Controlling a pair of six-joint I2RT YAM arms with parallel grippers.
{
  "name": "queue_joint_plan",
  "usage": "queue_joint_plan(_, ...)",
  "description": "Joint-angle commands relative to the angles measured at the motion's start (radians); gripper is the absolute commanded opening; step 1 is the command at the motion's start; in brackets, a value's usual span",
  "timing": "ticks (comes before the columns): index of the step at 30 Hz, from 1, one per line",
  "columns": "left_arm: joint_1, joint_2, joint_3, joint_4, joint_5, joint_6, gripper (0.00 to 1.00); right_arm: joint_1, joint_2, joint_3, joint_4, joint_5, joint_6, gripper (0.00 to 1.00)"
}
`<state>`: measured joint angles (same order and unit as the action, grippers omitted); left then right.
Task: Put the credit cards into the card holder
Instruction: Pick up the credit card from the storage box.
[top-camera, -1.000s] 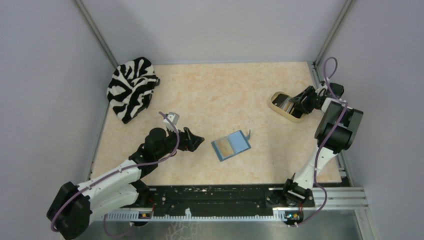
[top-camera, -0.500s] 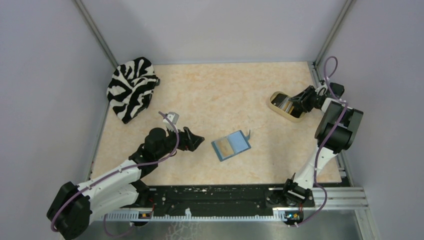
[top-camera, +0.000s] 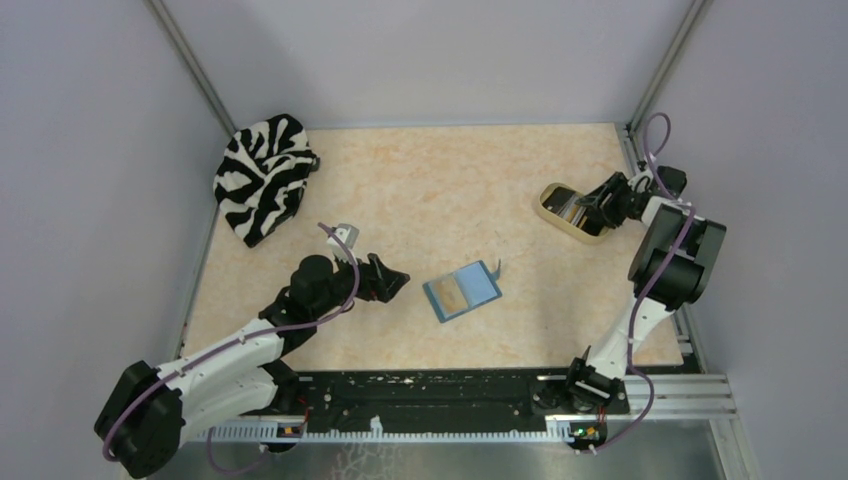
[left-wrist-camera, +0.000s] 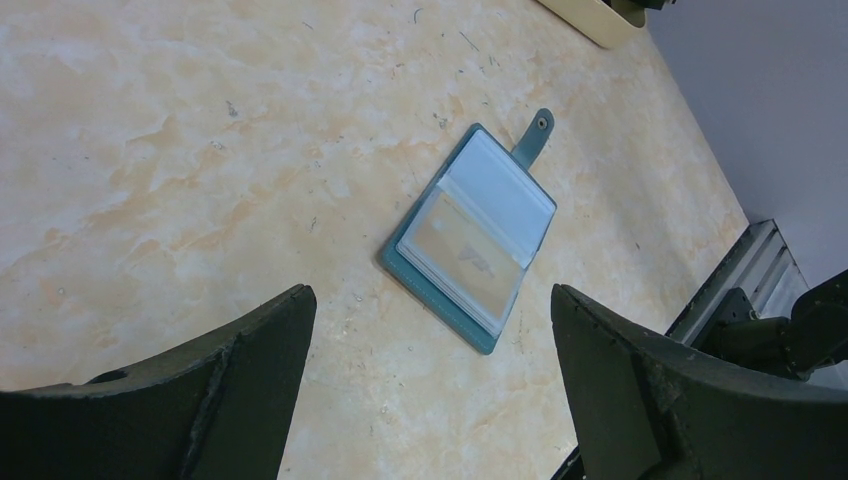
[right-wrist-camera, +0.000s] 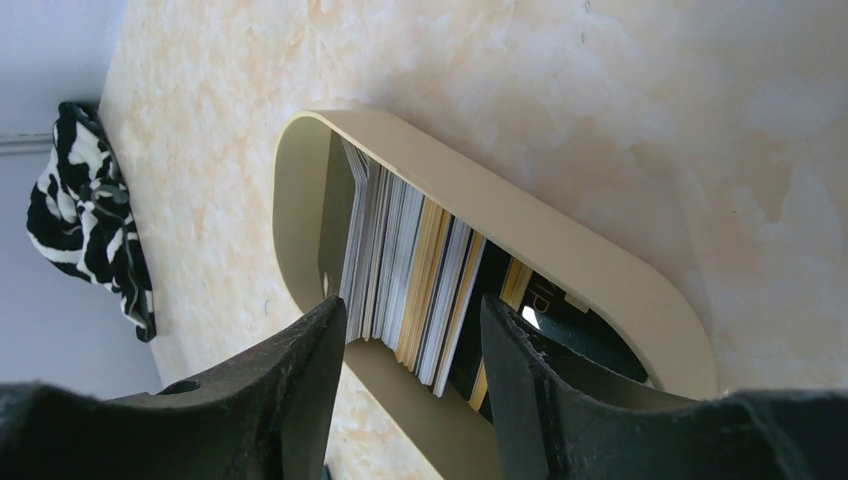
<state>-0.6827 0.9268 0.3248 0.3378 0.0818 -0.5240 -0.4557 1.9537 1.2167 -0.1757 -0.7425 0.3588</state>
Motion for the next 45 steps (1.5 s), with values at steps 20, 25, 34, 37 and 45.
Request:
queue_joint_plan(20,0.001,0.010,0.011,0.033,0.018,-0.004,0.93,0.032,0.032,0.022,0.020,-0.003,-0.003,0.44)
queue_joint_plan(25,0.002,0.016,0.015,0.037,0.021,-0.004,0.93,0.052,0.040,0.023,0.034,-0.026,0.004,0.46)
queue_joint_plan(34,0.003,0.024,0.023,0.039,0.031,-0.007,0.93,0.052,0.073,0.011,0.090,-0.087,0.049,0.50)
queue_joint_plan(37,0.001,0.020,0.023,0.033,0.031,-0.008,0.93,0.048,0.064,0.005,0.109,-0.117,0.067,0.49)
queue_joint_plan(45,0.002,0.009,0.013,0.030,0.024,-0.011,0.93,0.001,-0.015,-0.046,0.192,-0.217,0.125,0.46)
